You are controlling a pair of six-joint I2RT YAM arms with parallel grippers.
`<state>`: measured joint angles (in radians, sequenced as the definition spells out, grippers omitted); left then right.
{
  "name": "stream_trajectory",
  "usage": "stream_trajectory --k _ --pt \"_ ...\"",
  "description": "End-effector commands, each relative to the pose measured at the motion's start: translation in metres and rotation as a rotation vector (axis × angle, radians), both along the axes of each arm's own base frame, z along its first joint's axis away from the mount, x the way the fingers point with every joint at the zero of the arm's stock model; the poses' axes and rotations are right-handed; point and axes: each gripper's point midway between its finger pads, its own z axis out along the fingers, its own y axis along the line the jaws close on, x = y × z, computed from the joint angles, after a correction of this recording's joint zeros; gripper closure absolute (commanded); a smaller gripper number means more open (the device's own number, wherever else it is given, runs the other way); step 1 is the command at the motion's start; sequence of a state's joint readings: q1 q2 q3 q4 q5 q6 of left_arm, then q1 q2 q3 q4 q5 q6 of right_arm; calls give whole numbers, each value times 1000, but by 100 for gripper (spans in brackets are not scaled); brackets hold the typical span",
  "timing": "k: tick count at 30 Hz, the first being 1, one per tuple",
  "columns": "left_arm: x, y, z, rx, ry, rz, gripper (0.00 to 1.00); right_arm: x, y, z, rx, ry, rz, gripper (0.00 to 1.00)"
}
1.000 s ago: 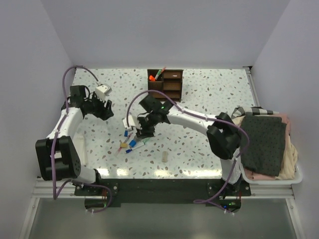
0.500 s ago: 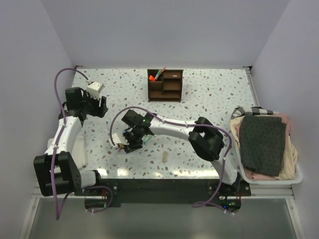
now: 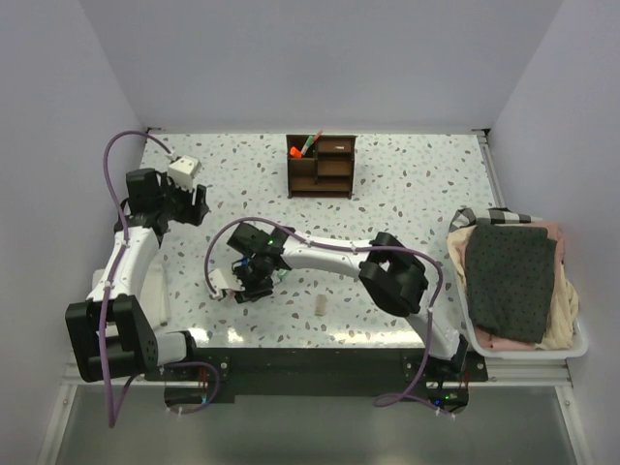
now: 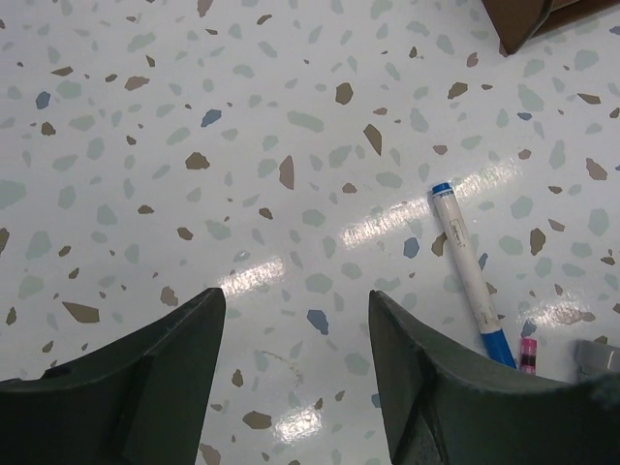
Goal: Sort the stationery into containers
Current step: Pick up the pen from the center of the board.
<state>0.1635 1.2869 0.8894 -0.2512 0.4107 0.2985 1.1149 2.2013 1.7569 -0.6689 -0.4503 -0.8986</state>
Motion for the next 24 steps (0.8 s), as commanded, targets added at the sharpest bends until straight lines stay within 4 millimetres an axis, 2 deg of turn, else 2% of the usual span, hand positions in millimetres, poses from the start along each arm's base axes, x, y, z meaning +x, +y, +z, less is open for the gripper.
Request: stream_trajectory --k 1,3,9,10,11,12,14,15,16,18,19,20,21,22,23,24 --pt "7 3 5 13 -49 1 34 8 18 1 18 -18 -63 60" --pt "6 3 3 10 -46 3 34 10 22 -5 7 -3 -98 60" --pt "4 2 1 10 -41 1 34 6 16 -20 -31 32 -114 63" --pt "4 3 2 11 -43 0 34 3 13 -23 -44 41 -109 67" --pt "4 1 1 8 -41 -3 34 2 10 -26 -56 48 -110 81" --pt "4 2 2 8 -42 -4 34 0 8 -26 -64 55 -107 88" --pt "5 0 4 2 -42 -10 34 -6 1 -19 -78 75 -103 99" --pt "4 0 3 -2 -27 -11 34 -8 0 -13 -76 80 -102 100" --pt "8 0 11 0 -37 -14 34 -8 0 6 -52 77 -106 100" --pt "8 -1 14 3 -18 -32 34 -5 6 37 -2 79 -125 100" --pt "13 -1 27 10 -39 -42 34 1 6 55 21 89 -153 100" --pt "16 -1 30 16 -39 -56 34 10 21 104 115 107 -208 100" --pt "16 -1 33 17 -35 -61 34 10 28 133 179 165 -210 100" --pt "22 0 47 22 -60 -63 34 28 27 159 230 189 -259 100" --pt "25 -2 52 19 -67 -75 34 41 35 206 333 220 -322 100" --pt "26 -2 55 15 -63 -80 34 55 43 236 440 244 -342 100"
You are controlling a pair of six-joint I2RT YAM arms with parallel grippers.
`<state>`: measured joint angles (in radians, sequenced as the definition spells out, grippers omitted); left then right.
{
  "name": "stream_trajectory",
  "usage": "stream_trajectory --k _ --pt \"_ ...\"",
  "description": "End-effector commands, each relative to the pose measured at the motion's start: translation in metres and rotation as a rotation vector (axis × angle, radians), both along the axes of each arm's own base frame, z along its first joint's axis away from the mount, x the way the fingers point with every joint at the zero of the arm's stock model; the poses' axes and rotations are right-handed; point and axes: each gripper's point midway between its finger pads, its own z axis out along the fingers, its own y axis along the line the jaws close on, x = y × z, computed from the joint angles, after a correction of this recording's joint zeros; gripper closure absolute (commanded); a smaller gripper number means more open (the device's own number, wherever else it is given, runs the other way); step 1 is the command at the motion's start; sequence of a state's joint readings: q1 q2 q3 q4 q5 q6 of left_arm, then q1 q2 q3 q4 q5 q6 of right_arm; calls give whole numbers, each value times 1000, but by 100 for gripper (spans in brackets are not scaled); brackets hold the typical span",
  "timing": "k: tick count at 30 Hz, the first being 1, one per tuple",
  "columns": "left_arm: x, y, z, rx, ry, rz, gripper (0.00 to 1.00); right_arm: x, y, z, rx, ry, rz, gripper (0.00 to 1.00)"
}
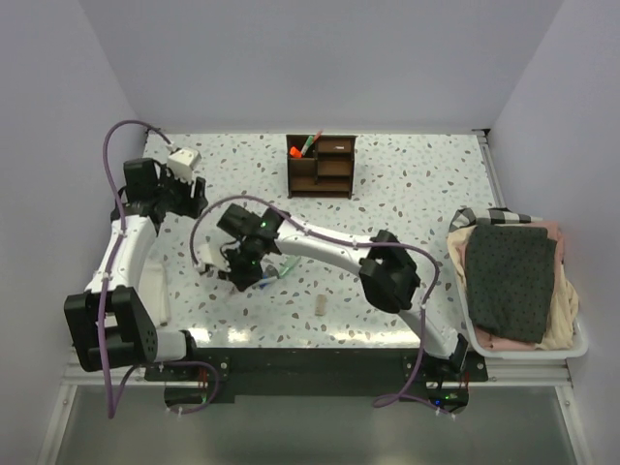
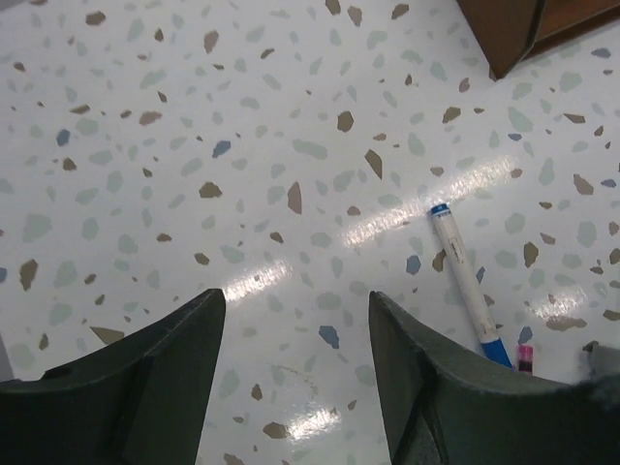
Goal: Sort the stationery into containers
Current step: Pick up the pen from the center of the board, then place the pen in the storage box.
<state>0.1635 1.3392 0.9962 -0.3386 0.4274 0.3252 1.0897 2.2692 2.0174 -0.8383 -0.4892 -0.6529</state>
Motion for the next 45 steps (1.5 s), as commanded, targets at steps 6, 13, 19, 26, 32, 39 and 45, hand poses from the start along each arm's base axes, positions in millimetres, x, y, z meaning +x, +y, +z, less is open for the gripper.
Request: stream_trajectory --k 6,13,19,26,32,39,45 --pt "26 -30 73 13 -116 -141 34 215 -54 322 956 -125 -679 100" --pt "27 -88 47 69 -24 -216 32 294 -130 324 1186 -434 -906 100" --pt "39 -87 37 86 25 -226 33 322 -147 303 1287 -395 -979 100" --pt "41 -90 25 105 72 -282 32 352 -157 272 1337 -426 -1001 100" --pt "38 -90 8 107 130 -286 33 376 -154 238 1325 -417 -1007 100" --pt "52 -89 0 112 144 -280 33 387 -149 212 1301 -415 -1004 100" --pt "59 -92 -4 101 146 -284 33 392 -147 192 1277 -422 -1007 100"
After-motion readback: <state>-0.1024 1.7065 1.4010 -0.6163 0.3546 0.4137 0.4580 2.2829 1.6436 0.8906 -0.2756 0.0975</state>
